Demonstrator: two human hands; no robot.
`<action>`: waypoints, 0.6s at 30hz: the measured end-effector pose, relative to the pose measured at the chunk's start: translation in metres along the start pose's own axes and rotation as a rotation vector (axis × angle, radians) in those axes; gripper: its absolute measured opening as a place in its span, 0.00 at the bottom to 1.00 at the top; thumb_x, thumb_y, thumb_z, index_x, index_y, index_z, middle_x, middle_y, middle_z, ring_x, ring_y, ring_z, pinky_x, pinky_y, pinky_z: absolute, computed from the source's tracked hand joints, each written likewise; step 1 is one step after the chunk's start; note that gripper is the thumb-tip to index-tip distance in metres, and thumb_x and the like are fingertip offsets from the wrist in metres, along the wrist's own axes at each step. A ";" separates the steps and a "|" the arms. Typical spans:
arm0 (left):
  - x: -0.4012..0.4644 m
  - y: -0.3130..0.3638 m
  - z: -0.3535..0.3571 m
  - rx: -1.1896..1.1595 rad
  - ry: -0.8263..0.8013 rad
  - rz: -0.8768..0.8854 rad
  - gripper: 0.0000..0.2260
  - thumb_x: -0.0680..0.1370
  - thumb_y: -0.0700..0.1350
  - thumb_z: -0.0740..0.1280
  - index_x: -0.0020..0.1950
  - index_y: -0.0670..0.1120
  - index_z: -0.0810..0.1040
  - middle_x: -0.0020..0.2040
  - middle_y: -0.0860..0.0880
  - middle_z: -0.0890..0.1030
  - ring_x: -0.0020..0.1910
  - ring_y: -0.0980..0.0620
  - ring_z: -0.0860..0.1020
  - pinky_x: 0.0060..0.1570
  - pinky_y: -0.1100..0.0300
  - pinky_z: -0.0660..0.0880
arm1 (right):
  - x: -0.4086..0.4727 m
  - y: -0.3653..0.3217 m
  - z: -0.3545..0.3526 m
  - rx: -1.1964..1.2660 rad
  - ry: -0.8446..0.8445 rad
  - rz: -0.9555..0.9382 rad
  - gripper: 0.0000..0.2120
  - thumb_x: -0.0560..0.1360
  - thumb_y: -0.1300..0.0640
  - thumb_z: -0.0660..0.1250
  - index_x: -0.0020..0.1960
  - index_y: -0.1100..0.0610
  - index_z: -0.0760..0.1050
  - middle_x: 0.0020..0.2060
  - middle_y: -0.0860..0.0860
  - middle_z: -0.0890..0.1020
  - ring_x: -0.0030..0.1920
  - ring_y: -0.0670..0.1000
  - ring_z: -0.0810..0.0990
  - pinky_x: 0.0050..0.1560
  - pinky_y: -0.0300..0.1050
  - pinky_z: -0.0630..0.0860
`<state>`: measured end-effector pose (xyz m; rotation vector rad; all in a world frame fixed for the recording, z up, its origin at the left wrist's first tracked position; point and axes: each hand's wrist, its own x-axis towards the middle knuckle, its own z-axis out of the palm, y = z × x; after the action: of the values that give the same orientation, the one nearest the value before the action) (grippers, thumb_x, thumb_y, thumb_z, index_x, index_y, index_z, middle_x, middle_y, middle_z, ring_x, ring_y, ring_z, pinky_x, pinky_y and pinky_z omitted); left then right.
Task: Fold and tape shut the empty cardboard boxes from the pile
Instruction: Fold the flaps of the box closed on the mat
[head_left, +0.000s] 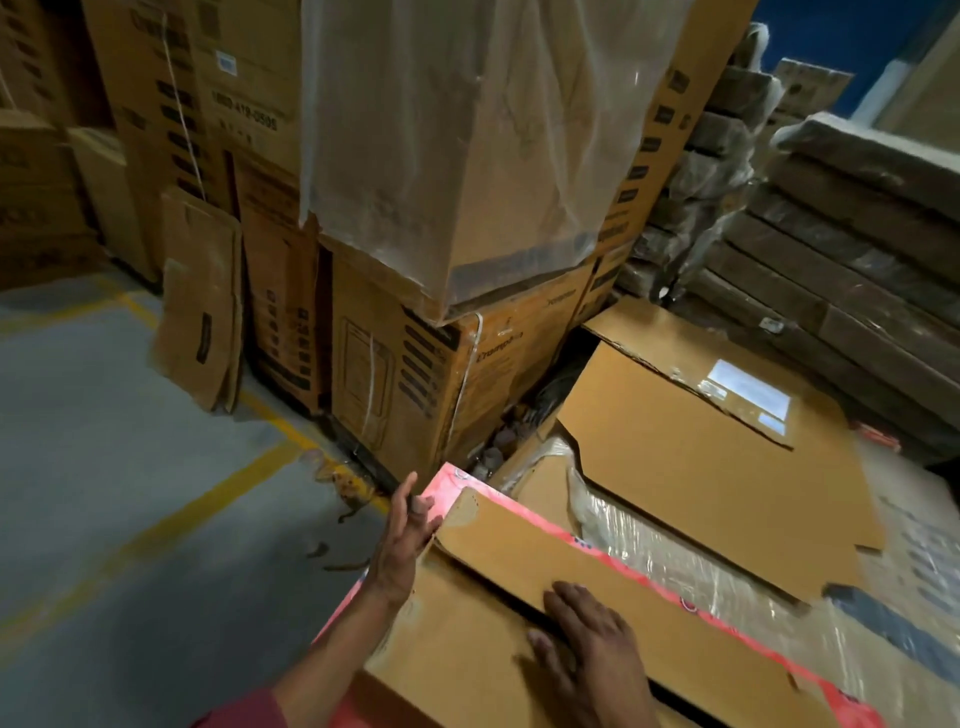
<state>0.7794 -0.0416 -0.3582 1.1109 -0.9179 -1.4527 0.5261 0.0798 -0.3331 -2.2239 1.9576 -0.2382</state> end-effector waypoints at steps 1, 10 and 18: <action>-0.003 0.003 0.002 -0.024 -0.032 -0.009 0.59 0.56 0.84 0.68 0.81 0.58 0.58 0.77 0.47 0.68 0.68 0.55 0.76 0.54 0.70 0.77 | -0.004 -0.005 0.002 -0.046 -0.060 0.022 0.31 0.81 0.28 0.50 0.62 0.44 0.83 0.64 0.44 0.83 0.62 0.50 0.84 0.52 0.54 0.83; -0.021 0.034 0.028 0.657 -0.394 -0.093 0.49 0.62 0.87 0.42 0.77 0.70 0.29 0.85 0.51 0.40 0.84 0.42 0.43 0.81 0.39 0.43 | -0.010 -0.029 -0.001 -0.076 -0.279 0.121 0.59 0.61 0.15 0.27 0.84 0.47 0.39 0.80 0.43 0.34 0.82 0.50 0.35 0.79 0.61 0.39; -0.051 -0.013 0.071 1.775 -0.340 0.177 0.39 0.80 0.73 0.41 0.82 0.53 0.34 0.81 0.41 0.29 0.77 0.40 0.24 0.67 0.30 0.21 | -0.022 -0.008 0.004 0.079 -0.270 0.042 0.34 0.83 0.33 0.48 0.84 0.44 0.46 0.80 0.40 0.38 0.83 0.48 0.38 0.80 0.56 0.33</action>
<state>0.7088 0.0096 -0.3429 1.8381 -2.6396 -0.3438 0.5321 0.1032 -0.3353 -2.0425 1.8160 -0.0082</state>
